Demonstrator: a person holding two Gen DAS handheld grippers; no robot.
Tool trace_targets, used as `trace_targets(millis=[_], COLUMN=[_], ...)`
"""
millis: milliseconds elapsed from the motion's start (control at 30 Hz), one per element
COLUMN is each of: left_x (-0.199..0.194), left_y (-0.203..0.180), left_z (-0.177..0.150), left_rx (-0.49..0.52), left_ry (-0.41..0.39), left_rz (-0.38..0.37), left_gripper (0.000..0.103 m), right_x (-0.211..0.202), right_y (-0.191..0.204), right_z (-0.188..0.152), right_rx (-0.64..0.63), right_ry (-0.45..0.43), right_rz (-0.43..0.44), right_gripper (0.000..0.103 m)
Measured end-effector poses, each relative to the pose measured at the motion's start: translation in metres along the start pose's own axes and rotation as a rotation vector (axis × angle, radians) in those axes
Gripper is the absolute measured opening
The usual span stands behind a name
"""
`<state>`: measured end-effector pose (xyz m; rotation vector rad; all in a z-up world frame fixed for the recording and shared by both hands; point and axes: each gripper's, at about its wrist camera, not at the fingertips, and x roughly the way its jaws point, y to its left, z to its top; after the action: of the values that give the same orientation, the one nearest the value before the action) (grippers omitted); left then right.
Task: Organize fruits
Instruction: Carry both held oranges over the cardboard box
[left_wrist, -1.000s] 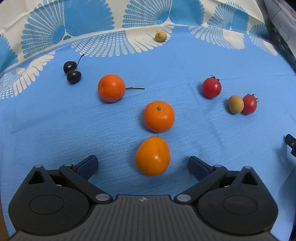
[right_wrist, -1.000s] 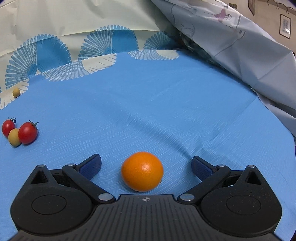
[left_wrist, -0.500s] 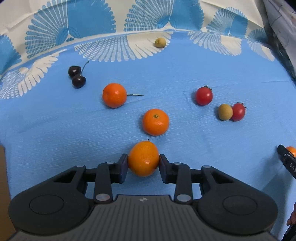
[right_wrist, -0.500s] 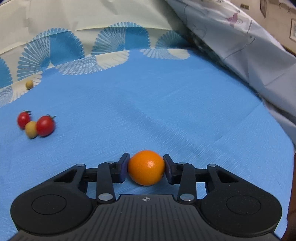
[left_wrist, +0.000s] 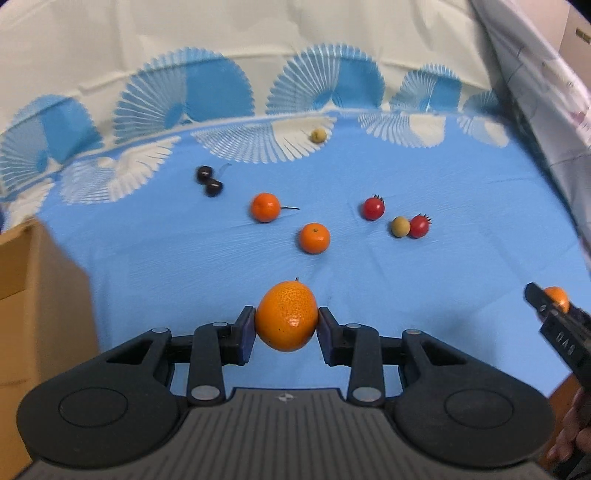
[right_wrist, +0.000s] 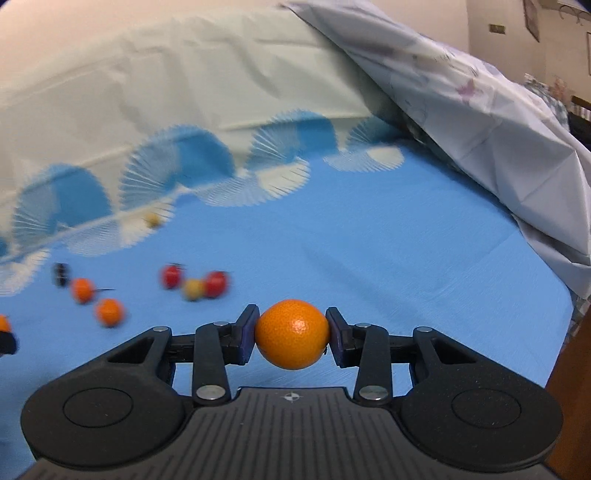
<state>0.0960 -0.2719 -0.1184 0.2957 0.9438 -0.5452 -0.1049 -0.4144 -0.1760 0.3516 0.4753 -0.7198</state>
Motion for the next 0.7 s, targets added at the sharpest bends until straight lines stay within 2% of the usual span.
trace_targets(millis=[133,367,567,700], left_x=[-0.056,-0.148,-0.210,-0.238], left_y=[0.022,0.078,0.135,0.167], left_z=[-0.020,-0.064,-0.119,-0.156], left_rx=[-0.016,-0.067,-0.127,-0.173], left_ry=[-0.042,-0.084,-0.105,-0.096], left_rz=[0.010,0.096,0.154,0.184], left_gripper=[0.039,0.039,0.039,0.039], right_x=[-0.056,-0.145,-0.214,-0.255], right_y=[0.031,0.087,0.137,0.168], right_z=[-0.003,-0.011,-0.026,-0.044], right_rx=[-0.016,-0.060,-0.145,-0.215], right_ry=[-0.038,-0.073,-0.081,-0.061], right_rz=[0.092,0.276,0.440,0.533], right_gripper=[0.041,0.041,0.041,0.041])
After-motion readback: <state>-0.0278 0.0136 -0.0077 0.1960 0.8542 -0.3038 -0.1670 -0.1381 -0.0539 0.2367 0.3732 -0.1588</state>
